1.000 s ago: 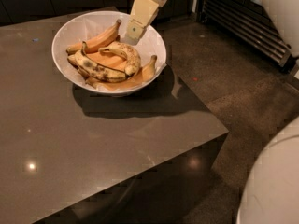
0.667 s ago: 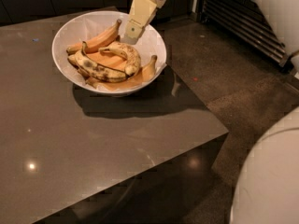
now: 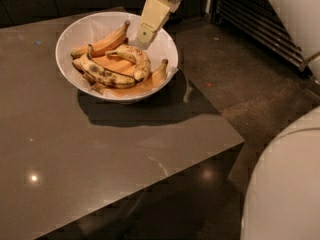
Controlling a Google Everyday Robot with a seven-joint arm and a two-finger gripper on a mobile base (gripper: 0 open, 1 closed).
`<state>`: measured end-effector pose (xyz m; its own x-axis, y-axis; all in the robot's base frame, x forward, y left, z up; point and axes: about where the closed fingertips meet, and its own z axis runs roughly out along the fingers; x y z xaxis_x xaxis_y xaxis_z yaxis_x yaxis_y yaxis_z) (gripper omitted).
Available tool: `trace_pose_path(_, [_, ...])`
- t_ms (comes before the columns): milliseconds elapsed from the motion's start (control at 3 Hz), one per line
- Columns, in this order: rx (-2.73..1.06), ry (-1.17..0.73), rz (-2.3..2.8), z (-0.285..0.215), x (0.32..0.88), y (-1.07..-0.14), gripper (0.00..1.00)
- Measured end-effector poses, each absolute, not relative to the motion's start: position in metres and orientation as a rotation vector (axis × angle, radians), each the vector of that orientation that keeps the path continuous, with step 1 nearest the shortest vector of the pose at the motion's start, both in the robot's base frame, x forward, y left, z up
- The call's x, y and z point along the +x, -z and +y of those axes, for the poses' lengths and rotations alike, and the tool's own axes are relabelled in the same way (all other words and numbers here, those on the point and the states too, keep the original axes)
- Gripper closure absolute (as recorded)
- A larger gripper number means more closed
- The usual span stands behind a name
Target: Pick banana from white bowl
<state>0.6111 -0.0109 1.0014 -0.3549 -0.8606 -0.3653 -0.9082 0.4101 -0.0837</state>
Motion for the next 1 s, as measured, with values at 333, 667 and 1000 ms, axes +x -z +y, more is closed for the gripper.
trace_pose_path(333, [-1.524,-0.188,2.320,-0.011,0.611,-1.001,0.00])
trace_pose_path(667, [-1.524,-0.189,2.320,-0.011,0.611,-1.001,0.00])
trace_pose_path(1000, [-1.519,-0.263,2.313,0.002,0.621,-0.991,0.00])
